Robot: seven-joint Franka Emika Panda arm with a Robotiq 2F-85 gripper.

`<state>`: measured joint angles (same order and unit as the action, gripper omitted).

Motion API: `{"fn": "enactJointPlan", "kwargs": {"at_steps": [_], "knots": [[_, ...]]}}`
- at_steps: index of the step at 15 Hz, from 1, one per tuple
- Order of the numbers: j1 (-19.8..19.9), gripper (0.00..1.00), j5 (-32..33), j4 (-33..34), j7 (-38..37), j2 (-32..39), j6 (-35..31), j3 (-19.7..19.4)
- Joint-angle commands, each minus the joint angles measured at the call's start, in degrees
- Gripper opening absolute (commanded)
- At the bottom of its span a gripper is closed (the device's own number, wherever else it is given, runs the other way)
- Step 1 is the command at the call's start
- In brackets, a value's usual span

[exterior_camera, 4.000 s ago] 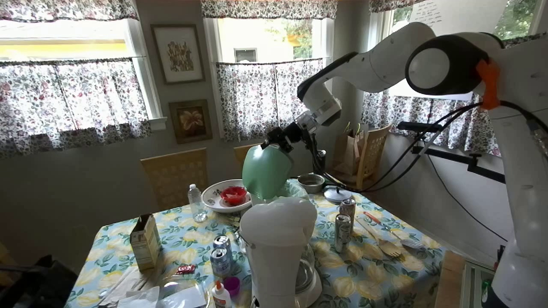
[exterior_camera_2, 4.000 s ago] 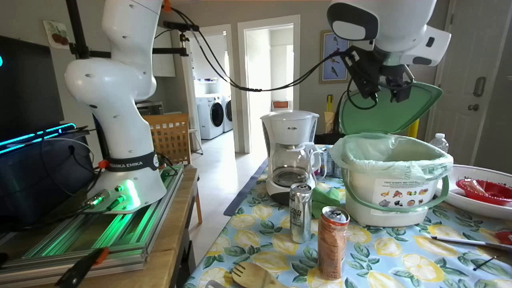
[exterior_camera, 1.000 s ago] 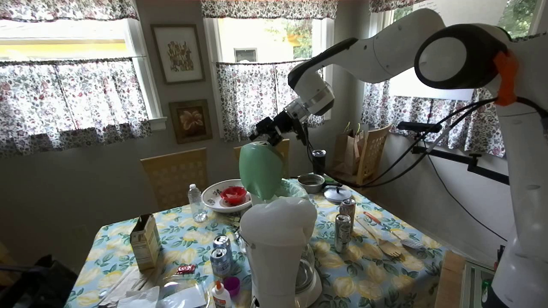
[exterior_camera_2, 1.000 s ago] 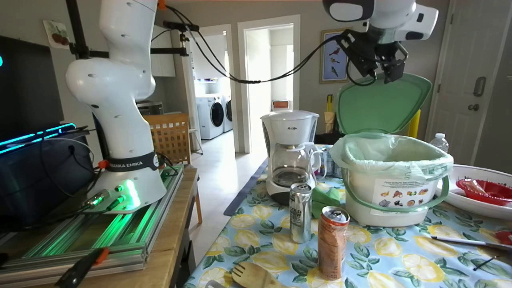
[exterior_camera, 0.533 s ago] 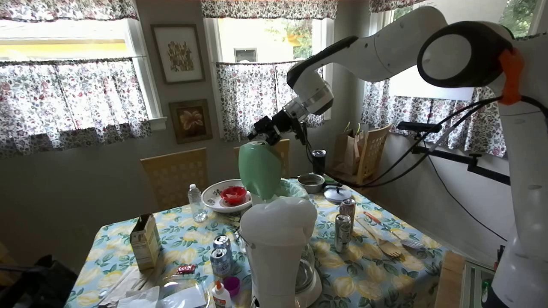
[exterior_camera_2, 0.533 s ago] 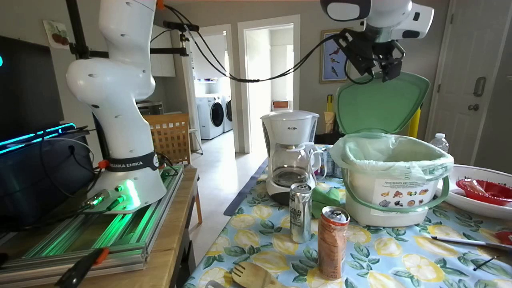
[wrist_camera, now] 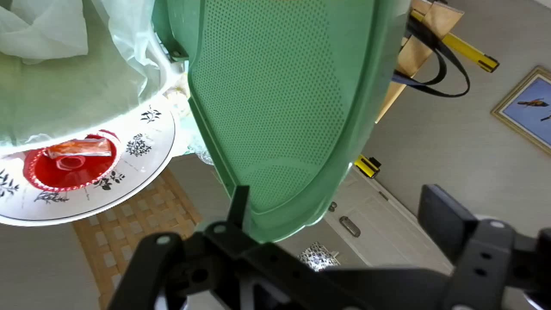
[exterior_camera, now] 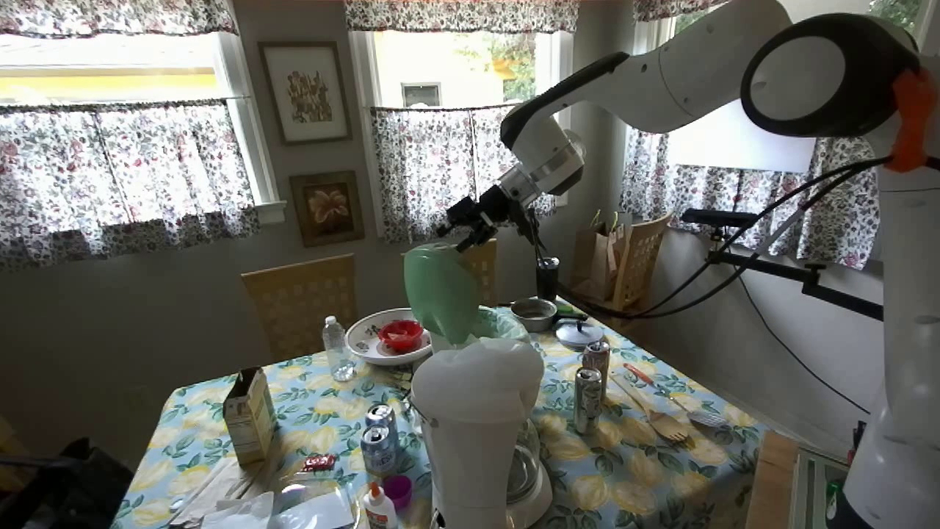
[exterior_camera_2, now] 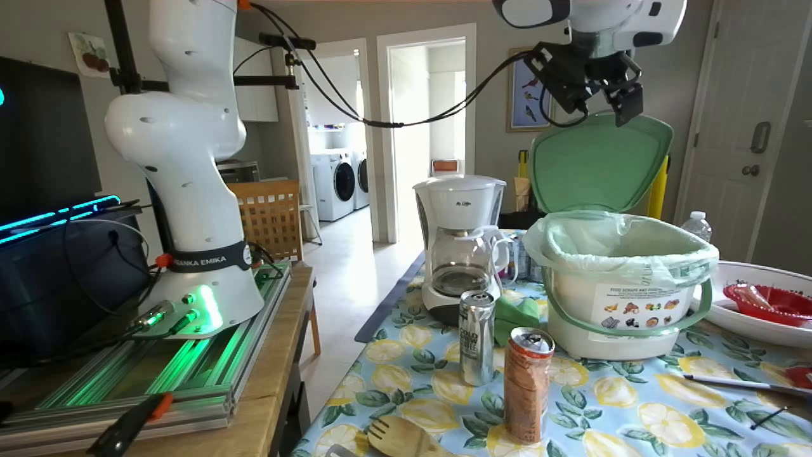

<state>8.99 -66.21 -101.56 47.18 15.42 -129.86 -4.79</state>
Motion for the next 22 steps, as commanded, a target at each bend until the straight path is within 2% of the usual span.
{"fn": "enactJointPlan", "kwargs": {"at_steps": [1,5,9,11,14,19,22], "knots": [[-0.8,1.0,2.02,-3.89,-0.1,-3.59,-2.8,-0.02],[-1.33,1.0,5.65,-6.11,-1.46,-5.55,-5.29,-0.37],[-0.93,1.0,17.54,-10.98,-2.82,-9.16,-4.71,-1.1],[-0.72,1.0,24.14,-13.63,-8.27,-10.83,-5.14,-2.08],[0.04,1.0,30.17,-16.91,-13.78,-13.15,-5.88,-2.96],[1.24,1.0,33.71,-23.31,-21.04,-15.99,-9.64,-4.44],[2.01,1.0,32.79,-26.52,-20.25,-15.86,-12.64,-5.44]]}}
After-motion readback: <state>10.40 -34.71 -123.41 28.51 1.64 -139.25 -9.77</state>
